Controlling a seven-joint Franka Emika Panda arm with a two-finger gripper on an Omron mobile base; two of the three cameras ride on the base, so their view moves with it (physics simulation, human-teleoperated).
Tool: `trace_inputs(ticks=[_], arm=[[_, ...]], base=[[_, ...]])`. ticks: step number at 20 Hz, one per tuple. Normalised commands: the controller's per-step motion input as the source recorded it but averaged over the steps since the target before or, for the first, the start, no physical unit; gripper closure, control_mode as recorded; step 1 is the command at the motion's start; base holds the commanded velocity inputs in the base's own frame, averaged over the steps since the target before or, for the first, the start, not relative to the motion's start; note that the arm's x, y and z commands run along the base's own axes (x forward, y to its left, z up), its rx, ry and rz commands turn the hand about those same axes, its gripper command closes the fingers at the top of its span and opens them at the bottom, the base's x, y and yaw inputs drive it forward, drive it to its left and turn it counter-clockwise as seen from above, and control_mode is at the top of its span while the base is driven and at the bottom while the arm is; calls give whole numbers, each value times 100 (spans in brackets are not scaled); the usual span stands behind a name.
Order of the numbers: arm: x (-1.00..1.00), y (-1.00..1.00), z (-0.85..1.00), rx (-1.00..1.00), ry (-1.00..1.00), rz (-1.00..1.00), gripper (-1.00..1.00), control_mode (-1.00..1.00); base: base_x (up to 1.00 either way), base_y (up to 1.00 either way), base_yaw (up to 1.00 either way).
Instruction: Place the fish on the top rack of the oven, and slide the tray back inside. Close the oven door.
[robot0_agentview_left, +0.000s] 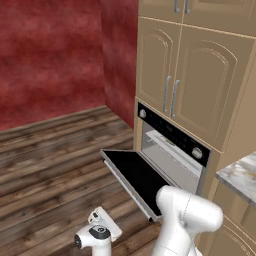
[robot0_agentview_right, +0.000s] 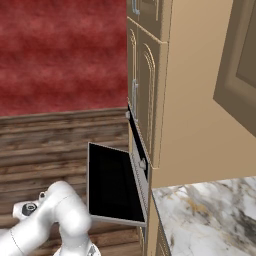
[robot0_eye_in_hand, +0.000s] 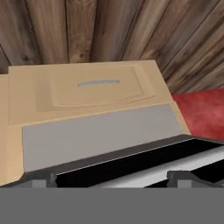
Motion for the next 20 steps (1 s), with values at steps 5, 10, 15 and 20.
trace_inputs(ticks=[5,10,15,20], arm=[[56,2,-21,1,0,0,-100,-100],[54,5,-38,0,0,0,-100,-100],[44,3,-68,0,0,0,-100,-100],[43,2,-66,0,0,0,-100,-100]], base=[[0,0,0],[0,0,0],[0,0,0],[0,0,0]])
